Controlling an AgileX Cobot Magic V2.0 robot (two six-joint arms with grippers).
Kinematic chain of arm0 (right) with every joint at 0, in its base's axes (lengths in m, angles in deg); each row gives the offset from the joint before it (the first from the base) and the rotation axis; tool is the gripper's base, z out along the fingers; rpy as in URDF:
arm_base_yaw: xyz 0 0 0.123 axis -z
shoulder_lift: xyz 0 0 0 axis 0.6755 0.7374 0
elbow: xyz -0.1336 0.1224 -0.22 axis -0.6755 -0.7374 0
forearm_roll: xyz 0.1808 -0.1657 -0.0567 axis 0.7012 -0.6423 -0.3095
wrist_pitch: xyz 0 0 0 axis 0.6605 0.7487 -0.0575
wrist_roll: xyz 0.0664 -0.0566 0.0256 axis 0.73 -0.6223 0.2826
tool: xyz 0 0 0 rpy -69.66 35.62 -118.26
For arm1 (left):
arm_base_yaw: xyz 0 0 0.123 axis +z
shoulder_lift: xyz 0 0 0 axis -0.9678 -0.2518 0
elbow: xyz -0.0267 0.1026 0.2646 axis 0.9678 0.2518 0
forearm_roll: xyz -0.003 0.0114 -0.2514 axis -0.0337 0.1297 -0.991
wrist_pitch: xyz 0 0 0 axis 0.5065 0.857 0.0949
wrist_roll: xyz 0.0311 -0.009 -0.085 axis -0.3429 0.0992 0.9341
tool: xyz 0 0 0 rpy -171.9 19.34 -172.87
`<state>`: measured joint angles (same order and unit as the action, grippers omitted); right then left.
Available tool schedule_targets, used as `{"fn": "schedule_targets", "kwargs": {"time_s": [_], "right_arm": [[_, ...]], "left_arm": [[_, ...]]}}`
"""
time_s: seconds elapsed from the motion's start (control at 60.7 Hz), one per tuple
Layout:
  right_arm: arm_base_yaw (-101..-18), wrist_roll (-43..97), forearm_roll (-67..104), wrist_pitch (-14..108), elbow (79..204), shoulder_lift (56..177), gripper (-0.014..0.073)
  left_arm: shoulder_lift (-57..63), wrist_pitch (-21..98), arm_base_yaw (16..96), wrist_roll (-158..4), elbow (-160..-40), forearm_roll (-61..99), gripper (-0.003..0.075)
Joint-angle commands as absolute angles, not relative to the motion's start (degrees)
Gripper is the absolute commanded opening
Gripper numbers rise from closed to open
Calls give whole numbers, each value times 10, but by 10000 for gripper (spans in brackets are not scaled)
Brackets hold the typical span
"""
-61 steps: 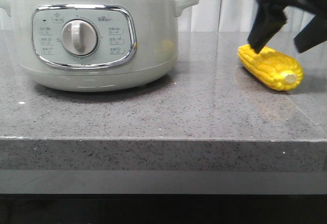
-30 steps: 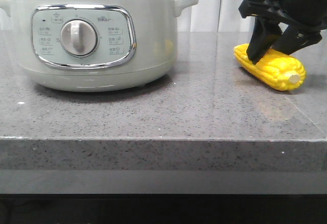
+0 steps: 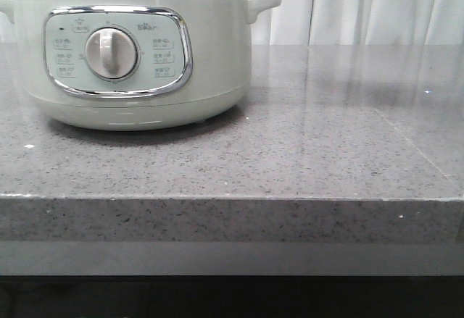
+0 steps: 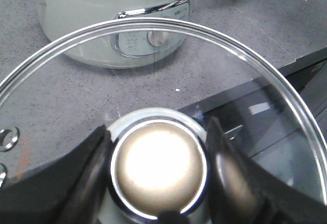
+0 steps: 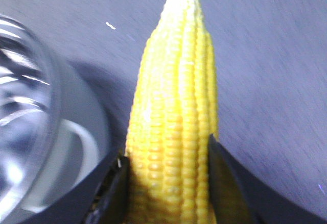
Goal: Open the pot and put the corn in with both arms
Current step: 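Lift the corn with the right gripper and carry it over the pot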
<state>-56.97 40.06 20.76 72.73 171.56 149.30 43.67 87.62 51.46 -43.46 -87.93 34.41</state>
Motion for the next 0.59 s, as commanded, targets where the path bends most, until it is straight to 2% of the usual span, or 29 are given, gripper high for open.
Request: {"fn": "schedule_targets", "kwargs": {"time_s": [0.0, 0.247, 0.461, 0.577], "right_arm": [[-618, 382, 218, 700, 1777, 1486, 202], [-740, 367, 218, 696, 1858, 1575, 202], [-764, 364, 218, 710, 1869, 1626, 209], [-764, 364, 218, 728, 1869, 1634, 293]], "left_arm": [[432, 800, 510, -429, -898, 329, 210], [432, 800, 510, -429, -898, 329, 210], [432, 800, 510, -429, -898, 329, 210], [432, 800, 510, -429, -898, 329, 210]]}}
